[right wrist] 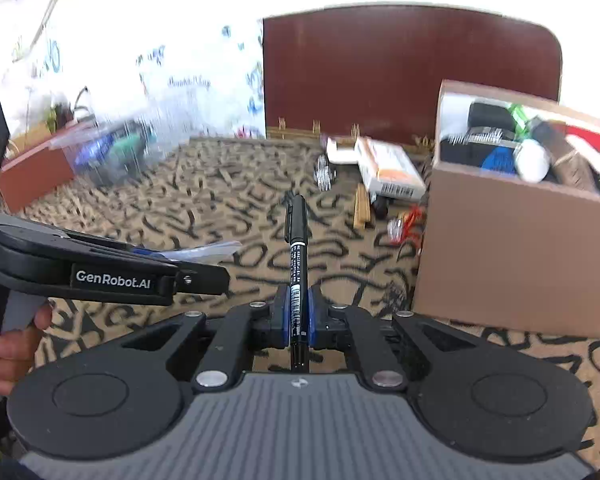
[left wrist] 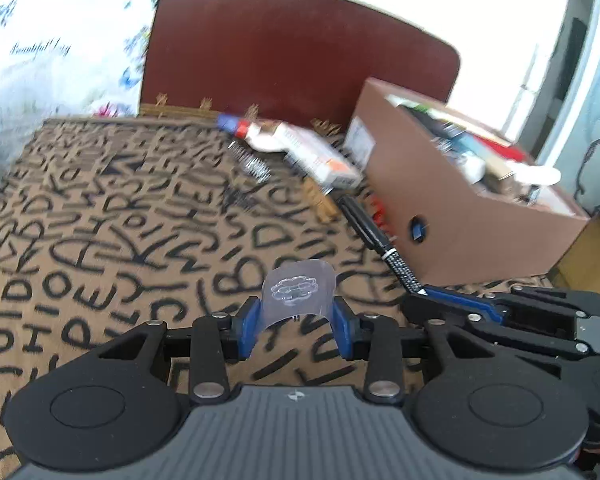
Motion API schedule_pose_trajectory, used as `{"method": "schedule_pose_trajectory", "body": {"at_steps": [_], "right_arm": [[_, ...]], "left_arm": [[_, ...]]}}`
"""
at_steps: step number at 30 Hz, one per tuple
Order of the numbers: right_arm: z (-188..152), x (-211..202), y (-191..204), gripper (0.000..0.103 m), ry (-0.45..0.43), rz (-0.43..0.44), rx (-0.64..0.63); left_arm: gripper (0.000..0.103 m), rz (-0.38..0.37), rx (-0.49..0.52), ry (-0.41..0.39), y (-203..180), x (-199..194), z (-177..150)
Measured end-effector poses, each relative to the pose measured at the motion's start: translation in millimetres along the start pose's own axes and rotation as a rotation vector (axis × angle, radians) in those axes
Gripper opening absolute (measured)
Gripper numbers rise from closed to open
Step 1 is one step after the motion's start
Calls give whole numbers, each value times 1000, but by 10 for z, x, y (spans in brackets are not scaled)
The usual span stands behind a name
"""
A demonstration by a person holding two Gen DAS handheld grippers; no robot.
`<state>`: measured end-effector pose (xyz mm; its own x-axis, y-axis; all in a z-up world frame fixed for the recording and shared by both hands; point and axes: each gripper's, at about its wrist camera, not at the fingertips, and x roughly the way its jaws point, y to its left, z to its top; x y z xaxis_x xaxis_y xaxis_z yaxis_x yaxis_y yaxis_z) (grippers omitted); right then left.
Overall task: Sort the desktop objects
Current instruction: 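Carry the clear packet with the left tool while the right tool carries the marker over the box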
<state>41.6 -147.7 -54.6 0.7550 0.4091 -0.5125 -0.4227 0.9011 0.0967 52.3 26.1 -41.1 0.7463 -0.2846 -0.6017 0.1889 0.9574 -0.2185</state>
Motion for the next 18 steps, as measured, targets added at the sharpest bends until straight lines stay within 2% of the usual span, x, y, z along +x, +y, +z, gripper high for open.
{"method": "schedule_pose_trajectory", "body": {"at_steps": [8,18], "right_arm": [[215,-426,-114,6,-140,-18,11],[444,-837,-595,6,-281,-140,53]], "left_arm": [[40,-78,67,-83,-363,-160,331],[40,-172,154,-165,-973,-64,769]]}}
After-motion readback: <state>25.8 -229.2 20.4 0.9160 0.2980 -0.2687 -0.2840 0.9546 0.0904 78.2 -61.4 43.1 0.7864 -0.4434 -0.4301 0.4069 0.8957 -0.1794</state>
